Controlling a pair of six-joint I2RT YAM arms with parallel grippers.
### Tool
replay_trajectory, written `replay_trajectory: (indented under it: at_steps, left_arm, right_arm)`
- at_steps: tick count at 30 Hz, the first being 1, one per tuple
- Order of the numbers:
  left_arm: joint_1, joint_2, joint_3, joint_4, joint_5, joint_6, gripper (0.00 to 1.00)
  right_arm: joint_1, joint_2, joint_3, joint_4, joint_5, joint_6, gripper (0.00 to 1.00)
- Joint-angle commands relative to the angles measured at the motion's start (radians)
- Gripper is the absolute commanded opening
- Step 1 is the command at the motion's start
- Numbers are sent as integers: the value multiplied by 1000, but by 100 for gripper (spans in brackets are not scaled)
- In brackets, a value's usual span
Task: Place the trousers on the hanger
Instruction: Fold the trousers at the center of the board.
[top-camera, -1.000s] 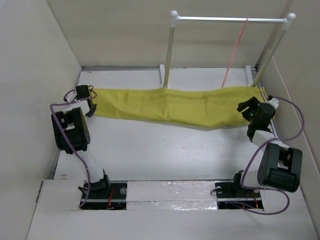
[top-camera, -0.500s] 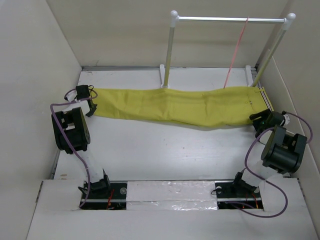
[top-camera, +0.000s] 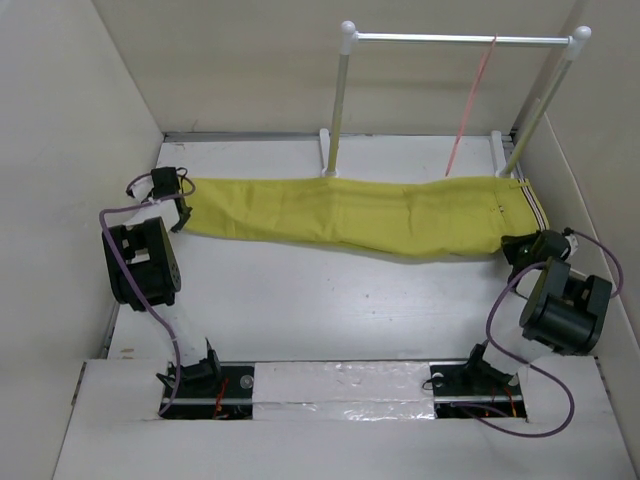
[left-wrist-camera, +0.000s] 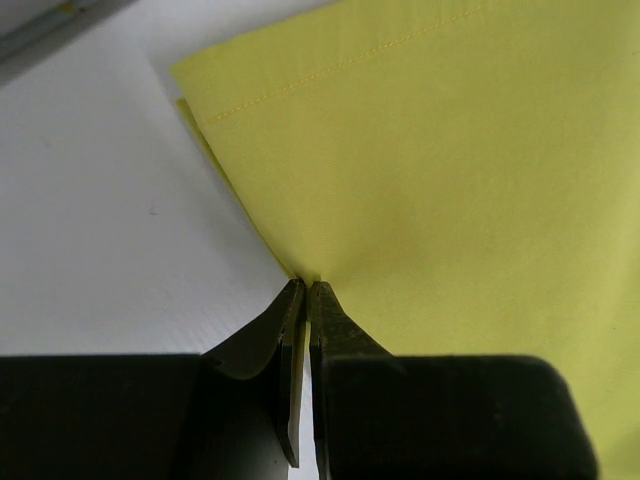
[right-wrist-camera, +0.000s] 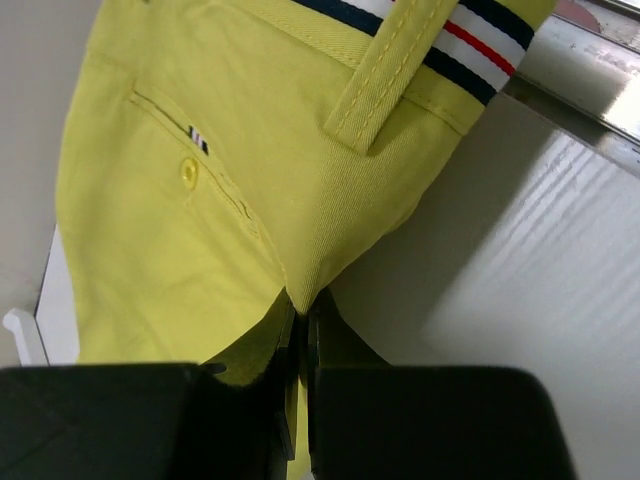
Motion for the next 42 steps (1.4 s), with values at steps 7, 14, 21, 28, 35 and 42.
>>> replay_trajectory:
  at_steps: [7, 14, 21, 28, 35, 42]
  left_arm:
    - [6, -184, -6, -56, -304, 84, 0]
    - [15, -242, -88, -107, -350, 69, 0]
    - [15, -238, -149, -148, -338, 18, 0]
    - [0, -296, -91, -89, -82, 12, 43]
    - [-228, -388, 3, 11, 18, -3, 36]
    - [-640, -402, -54, 213, 38, -35, 0]
  right_arm:
    - [22, -468, -24, -302, 241, -124, 0]
    - [-90, -721, -47, -549, 166, -219, 0]
    - [-185, -922, -108, -691, 120, -334, 36]
    - [-239, -723, -98, -614, 31, -328, 89]
    - [-363, -568, -154, -498, -108, -267, 89]
    - [-372, -491, -159, -425, -39, -237, 87]
